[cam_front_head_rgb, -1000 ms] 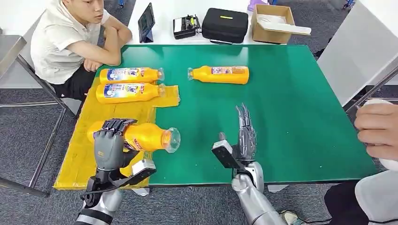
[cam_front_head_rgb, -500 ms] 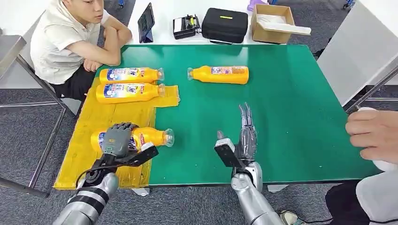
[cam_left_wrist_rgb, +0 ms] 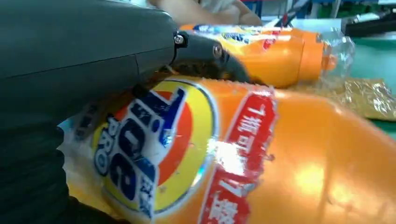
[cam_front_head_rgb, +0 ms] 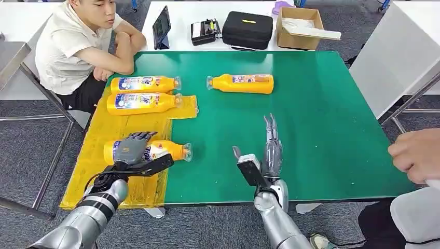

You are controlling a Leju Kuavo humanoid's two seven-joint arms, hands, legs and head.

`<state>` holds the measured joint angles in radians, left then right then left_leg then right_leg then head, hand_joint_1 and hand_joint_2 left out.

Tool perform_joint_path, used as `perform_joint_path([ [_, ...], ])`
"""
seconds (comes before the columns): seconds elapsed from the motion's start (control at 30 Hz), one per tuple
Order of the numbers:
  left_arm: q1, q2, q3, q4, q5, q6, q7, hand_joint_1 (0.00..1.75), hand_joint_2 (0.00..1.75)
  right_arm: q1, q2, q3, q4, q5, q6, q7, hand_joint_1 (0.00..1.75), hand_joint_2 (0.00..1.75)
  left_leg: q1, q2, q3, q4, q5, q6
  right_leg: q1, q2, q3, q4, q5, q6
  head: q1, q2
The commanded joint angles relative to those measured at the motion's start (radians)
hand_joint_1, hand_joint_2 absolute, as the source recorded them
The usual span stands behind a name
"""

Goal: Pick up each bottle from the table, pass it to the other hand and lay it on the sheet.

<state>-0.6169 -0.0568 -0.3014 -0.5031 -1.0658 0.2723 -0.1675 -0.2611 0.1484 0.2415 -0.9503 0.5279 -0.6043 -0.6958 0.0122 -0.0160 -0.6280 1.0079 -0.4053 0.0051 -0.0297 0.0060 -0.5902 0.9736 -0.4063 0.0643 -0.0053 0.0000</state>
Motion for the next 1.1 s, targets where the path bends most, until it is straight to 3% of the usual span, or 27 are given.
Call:
perform_joint_path([
  [0.03,-0.02,0.026,-0.071,0.14,-0.005,-0.282,-0.005,0.0,1.75,-0.04,-0.022,0.059,0.067,-0.038,-0.026,-0.002,0.0,1.75,-0.001,0.003,0.004,-0.001,-0.001,0.0,0.0,0.002,0.003,-0.001,0.0,-0.002,0.0,0.0],
  [0.17,-0.045,0.074,-0.139,0.158,-0.011,-0.434,-0.069,0.0,1.75,-0.071,-0.038,0.088,0.102,-0.059,-0.041,-0.002,0.0,1.75,0.0,0.004,0.006,-0.001,-0.001,0.0,0.0,0.003,0.006,-0.002,0.0,-0.003,0.0,0.0],
  [0.47,-0.042,0.07,-0.14,0.143,0.029,-0.43,-0.106,0.0,1.75,-0.099,-0.052,0.094,0.138,-0.066,-0.045,-0.002,0.0,1.75,-0.001,0.002,0.01,-0.002,-0.001,0.0,0.0,0.002,0.011,-0.002,0.0,-0.003,0.0,0.0],
  [0.6,-0.027,0.079,-0.13,0.089,0.105,-0.423,-0.2,0.0,1.75,-0.14,-0.069,0.1,0.199,-0.031,-0.058,-0.002,0.0,1.75,-0.001,0.002,0.011,-0.002,-0.001,0.0,0.0,0.002,0.011,-0.002,0.0,-0.002,0.0,0.0],
  [0.67,0.022,0.071,-0.089,-0.016,0.239,-0.393,-0.331,0.0,1.75,-0.213,-0.09,0.085,0.294,0.032,-0.069,0.046,0.0,1.75,-0.001,0.002,0.011,-0.002,-0.001,0.0,0.0,0.002,0.011,-0.002,0.0,-0.002,0.0,0.0],
  [0.8,0.104,0.065,-0.118,-0.219,0.353,-0.324,-0.349,0.0,1.75,-0.286,-0.123,0.041,0.358,0.091,-0.066,0.069,0.0,1.75,-0.001,0.005,0.01,-0.002,-0.001,0.002,0.0,0.003,0.01,-0.003,0.001,-0.004,0.0,0.0],
  [0.9,0.136,0.053,-0.156,-0.314,0.403,-0.288,-0.311,0.0,1.75,-0.314,-0.14,0.017,0.368,0.126,-0.054,0.084,0.0,1.75,-0.001,-0.002,0.006,0.0,0.0,0.001,-0.001,-0.002,0.008,-0.001,0.0,-0.001,0.001,0.0],
  [0.97,0.153,0.063,-0.216,-0.385,0.366,-0.195,-0.3,0.0,1.75,-0.327,-0.153,0.014,0.37,0.17,-0.05,0.102,0.0,1.75,0.0,0.0,0.005,0.002,0.0,0.002,0.0,-0.002,0.007,0.0,-0.001,-0.004,0.0,0.0],
  [1.1,0.109,0.17,-0.416,-0.449,0.24,-0.258,-0.249,0.0,1.75,-0.314,-0.152,-0.014,0.342,0.185,-0.013,0.078,0.0,1.75,0.0,-0.002,0.001,0.003,-0.001,0.002,0.001,-0.004,0.003,0.001,-0.002,-0.004,0.0,0.0],
])
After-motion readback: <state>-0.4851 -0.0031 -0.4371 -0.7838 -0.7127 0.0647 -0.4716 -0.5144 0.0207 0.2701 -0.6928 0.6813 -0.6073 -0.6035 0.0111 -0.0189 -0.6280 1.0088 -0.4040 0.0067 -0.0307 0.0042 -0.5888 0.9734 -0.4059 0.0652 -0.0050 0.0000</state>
